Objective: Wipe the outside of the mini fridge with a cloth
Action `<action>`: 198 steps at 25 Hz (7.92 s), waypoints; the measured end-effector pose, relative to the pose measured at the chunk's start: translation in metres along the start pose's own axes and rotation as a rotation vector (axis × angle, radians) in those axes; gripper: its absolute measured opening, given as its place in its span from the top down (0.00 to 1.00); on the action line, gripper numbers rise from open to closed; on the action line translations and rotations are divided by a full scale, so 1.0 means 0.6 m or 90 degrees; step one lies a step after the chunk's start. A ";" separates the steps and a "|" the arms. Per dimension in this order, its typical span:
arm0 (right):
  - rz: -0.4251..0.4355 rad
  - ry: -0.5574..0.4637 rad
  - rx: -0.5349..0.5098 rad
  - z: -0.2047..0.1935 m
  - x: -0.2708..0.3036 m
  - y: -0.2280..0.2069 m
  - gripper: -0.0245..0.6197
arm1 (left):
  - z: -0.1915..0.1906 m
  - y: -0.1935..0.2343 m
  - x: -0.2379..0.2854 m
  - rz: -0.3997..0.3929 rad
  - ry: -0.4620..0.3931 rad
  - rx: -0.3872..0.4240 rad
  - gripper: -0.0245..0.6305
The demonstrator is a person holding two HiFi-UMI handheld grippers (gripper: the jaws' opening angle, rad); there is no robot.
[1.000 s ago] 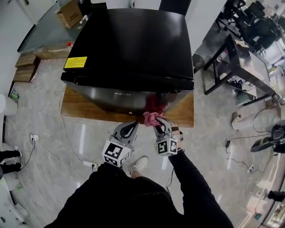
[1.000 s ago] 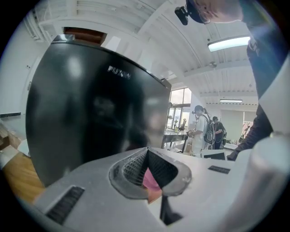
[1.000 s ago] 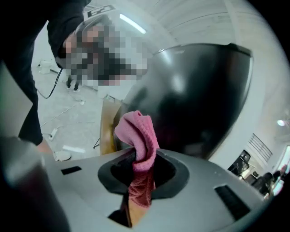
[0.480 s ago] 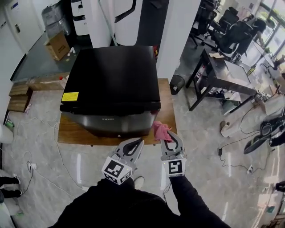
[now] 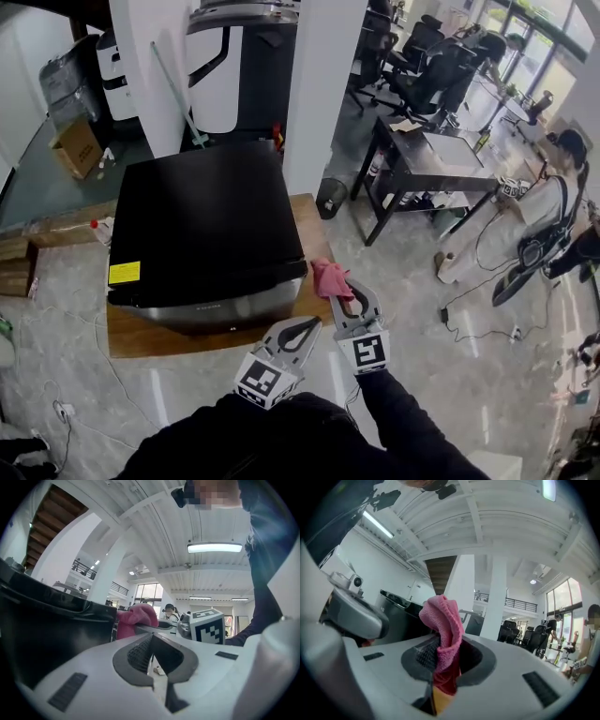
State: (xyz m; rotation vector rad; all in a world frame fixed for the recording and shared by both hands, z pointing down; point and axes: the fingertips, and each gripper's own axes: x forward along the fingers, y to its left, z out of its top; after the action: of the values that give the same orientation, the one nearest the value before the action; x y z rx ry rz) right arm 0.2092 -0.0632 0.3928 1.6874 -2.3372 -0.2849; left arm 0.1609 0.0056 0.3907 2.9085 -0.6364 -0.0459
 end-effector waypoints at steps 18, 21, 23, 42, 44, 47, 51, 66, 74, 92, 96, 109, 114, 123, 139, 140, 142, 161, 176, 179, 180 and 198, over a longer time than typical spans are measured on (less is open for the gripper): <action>0.244 -0.119 0.037 -0.028 0.159 -0.143 0.85 | -0.024 0.023 0.216 0.099 -0.027 0.001 0.95; 0.364 -0.141 0.047 -0.043 0.175 -0.133 0.85 | -0.022 0.035 0.253 0.149 -0.026 0.019 0.95; 0.434 -0.145 0.065 -0.058 0.178 -0.123 0.85 | -0.027 0.041 0.266 0.189 -0.024 0.015 0.95; 0.527 -0.160 0.244 -0.126 0.323 -0.072 0.85 | -0.046 0.120 0.296 0.402 -0.003 0.033 0.95; 0.508 -0.167 0.249 -0.122 0.362 -0.085 0.85 | -0.047 0.141 0.308 0.406 0.000 0.036 0.95; 0.479 -0.186 0.245 -0.115 0.420 -0.108 0.85 | -0.044 0.174 0.320 0.426 -0.015 0.025 0.95; 0.433 -0.195 0.233 -0.112 0.496 -0.136 0.86 | -0.037 0.196 0.336 0.430 -0.026 0.020 0.95; 0.360 -0.209 0.136 -0.076 0.627 -0.248 0.86 | -0.021 0.227 0.353 0.454 -0.031 0.061 0.95; 0.451 -0.221 0.090 -0.153 0.426 -0.213 0.86 | -0.036 0.212 0.319 0.484 -0.043 0.088 0.95; 0.597 -0.014 0.114 -0.432 0.208 0.050 0.86 | -0.268 0.205 0.236 0.531 0.022 -0.009 0.95; 0.604 0.013 0.117 -0.470 0.206 0.071 0.86 | -0.301 0.200 0.232 0.530 0.043 -0.025 0.95; 0.566 0.031 0.179 -0.498 0.272 0.108 0.86 | -0.356 0.227 0.229 0.545 0.062 -0.059 0.95; 0.554 0.027 0.168 -0.506 0.301 0.101 0.86 | -0.351 0.252 0.243 0.540 0.057 -0.057 0.95; 0.498 0.024 0.160 -0.521 0.426 0.056 0.86 | -0.336 0.297 0.292 0.528 0.041 -0.058 0.95; 0.340 0.025 0.172 -0.537 0.709 -0.047 0.87 | -0.335 0.408 0.356 0.540 0.001 -0.060 0.95; 0.332 0.030 0.173 -0.540 0.719 -0.053 0.87 | -0.334 0.406 0.361 0.539 0.000 -0.066 0.95; 0.316 0.034 0.173 -0.541 0.732 -0.066 0.87 | -0.329 0.397 0.371 0.531 0.002 -0.072 0.95; 0.391 -0.033 0.143 -0.246 0.259 -0.188 0.86 | -0.131 0.180 0.293 0.361 -0.008 -0.064 0.95; 0.517 -0.046 0.129 -0.052 -0.072 0.216 0.86 | -0.090 0.018 -0.172 0.393 -0.040 -0.014 0.95; 0.550 -0.077 0.126 0.000 -0.086 0.311 0.86 | -0.080 0.008 -0.277 0.426 -0.043 -0.001 0.95; 0.561 -0.083 0.125 0.014 -0.089 0.341 0.86 | -0.077 0.006 -0.311 0.436 -0.044 0.003 0.95; 0.698 -0.099 0.127 0.144 -0.057 0.755 0.85 | -0.058 0.090 -0.744 0.588 -0.072 0.032 0.95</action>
State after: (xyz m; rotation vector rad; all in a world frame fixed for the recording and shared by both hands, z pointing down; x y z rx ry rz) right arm -0.2159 0.1121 0.4428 0.2363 -3.0511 0.0424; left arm -0.2651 0.1489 0.4316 2.3700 -1.9207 -0.0767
